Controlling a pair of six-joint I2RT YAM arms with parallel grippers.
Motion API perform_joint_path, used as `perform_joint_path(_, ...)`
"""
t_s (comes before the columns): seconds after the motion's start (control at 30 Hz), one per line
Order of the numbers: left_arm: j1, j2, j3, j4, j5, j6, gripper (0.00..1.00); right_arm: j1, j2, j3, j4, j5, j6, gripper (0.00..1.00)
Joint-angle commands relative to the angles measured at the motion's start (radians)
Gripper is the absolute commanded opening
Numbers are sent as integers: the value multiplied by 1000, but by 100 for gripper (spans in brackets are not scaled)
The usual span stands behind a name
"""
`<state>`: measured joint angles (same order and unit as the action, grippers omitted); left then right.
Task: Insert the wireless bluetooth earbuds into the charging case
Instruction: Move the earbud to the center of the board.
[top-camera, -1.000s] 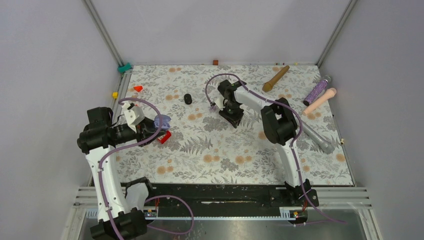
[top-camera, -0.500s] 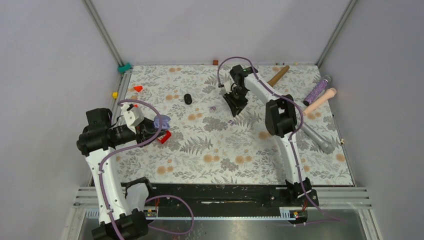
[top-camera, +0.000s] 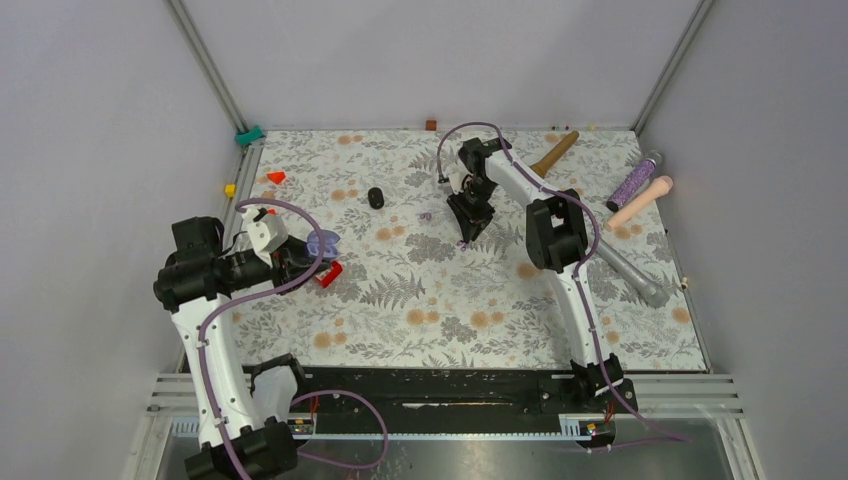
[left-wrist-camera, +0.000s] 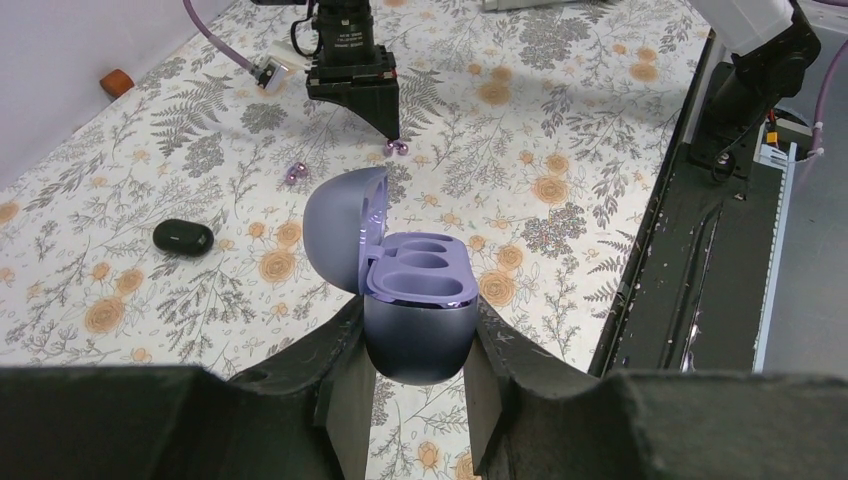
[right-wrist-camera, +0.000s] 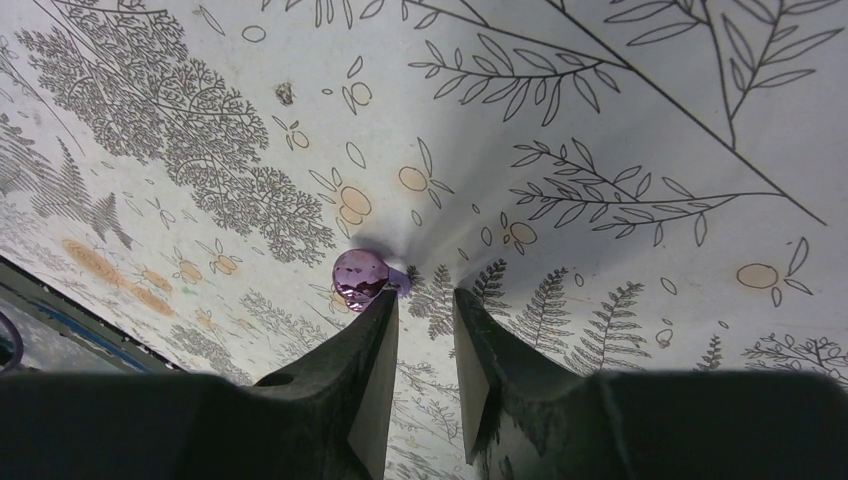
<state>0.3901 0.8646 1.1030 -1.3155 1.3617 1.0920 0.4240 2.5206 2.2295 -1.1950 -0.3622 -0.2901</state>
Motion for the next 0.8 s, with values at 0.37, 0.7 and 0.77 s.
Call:
perform_joint_path(0.37, 9, -9, 1, 9, 75, 27, 0, 8, -24, 7, -19, -58, 29, 36)
perform_joint_path(0.7, 10, -9, 2, 9, 75, 27, 0, 27, -29, -9, -25, -93, 14, 37)
perform_joint_path(0.77, 10, -10, 0, 10, 74, 28, 0, 27, -31, -11, -25, -101, 11, 37)
